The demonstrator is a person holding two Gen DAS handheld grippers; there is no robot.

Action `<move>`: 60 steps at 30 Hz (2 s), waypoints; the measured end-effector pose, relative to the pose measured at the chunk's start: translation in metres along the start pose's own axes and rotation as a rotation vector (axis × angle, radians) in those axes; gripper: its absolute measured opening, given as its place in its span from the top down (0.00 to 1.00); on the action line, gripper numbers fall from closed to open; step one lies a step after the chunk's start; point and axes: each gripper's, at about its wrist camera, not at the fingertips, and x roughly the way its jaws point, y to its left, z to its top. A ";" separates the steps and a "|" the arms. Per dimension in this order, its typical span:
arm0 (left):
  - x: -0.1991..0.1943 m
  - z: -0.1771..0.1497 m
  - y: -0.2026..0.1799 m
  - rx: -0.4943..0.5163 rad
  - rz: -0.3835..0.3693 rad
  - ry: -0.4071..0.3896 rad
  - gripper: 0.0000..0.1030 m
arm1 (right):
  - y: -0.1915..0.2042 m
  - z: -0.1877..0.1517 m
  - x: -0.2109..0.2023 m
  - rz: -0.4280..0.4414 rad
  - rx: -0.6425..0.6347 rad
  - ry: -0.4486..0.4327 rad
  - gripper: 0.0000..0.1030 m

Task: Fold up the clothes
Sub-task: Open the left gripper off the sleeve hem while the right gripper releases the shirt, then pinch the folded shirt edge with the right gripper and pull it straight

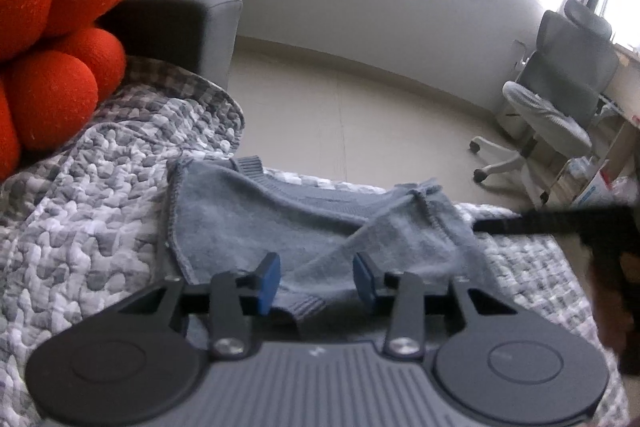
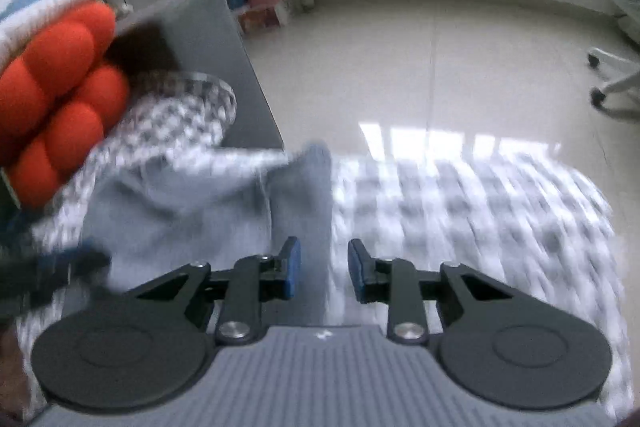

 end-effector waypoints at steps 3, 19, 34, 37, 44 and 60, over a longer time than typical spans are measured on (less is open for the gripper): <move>0.006 -0.002 0.001 0.012 0.014 0.009 0.65 | 0.004 0.012 0.021 0.001 -0.030 -0.018 0.58; -0.007 0.008 0.020 -0.072 -0.010 -0.011 0.67 | -0.024 0.021 0.037 -0.008 0.037 -0.098 0.84; -0.013 0.010 0.030 -0.079 -0.010 -0.016 0.66 | -0.007 0.027 0.046 -0.100 -0.062 -0.125 0.93; -0.012 0.010 0.032 -0.091 -0.015 -0.012 0.66 | -0.008 0.025 0.052 -0.121 -0.081 -0.092 0.93; -0.013 0.009 0.034 -0.098 -0.012 -0.005 0.66 | -0.003 0.020 0.046 -0.186 -0.032 -0.132 0.71; -0.040 -0.002 0.024 -0.076 -0.079 0.009 0.66 | 0.089 -0.120 -0.117 -0.034 -0.108 0.131 0.70</move>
